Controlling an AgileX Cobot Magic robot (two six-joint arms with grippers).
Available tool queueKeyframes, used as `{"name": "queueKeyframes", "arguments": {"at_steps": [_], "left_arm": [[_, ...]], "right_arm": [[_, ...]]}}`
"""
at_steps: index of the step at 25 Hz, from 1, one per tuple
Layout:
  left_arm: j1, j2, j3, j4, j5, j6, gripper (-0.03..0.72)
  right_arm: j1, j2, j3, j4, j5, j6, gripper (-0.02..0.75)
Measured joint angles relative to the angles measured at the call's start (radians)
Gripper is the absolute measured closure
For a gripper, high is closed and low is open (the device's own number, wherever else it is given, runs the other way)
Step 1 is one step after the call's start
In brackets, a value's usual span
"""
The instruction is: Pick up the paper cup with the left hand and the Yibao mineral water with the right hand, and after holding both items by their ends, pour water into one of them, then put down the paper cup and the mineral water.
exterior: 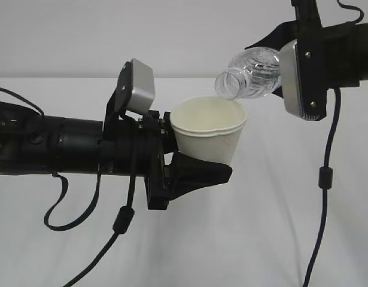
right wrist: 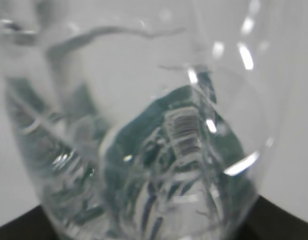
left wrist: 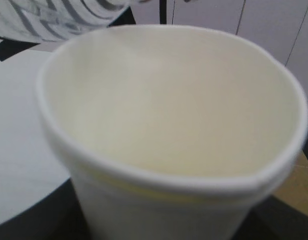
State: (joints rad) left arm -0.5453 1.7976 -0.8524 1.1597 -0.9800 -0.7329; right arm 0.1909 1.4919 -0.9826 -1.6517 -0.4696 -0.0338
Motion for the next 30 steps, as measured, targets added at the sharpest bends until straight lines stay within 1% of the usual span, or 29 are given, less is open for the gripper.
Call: {"name": "queueKeyframes", "arguments": {"at_steps": [21,30], "left_arm": [[0.0,0.0,0.0,0.018,0.0,0.0,0.223],[0.0,0.0,0.0,0.022,0.002,0.0,0.223]], "right_arm": [[0.0,0.0,-0.001,0.0,0.019,-0.065,0.322],[0.0,0.002,-0.025,0.0,0.019,-0.075,0.322]]}}
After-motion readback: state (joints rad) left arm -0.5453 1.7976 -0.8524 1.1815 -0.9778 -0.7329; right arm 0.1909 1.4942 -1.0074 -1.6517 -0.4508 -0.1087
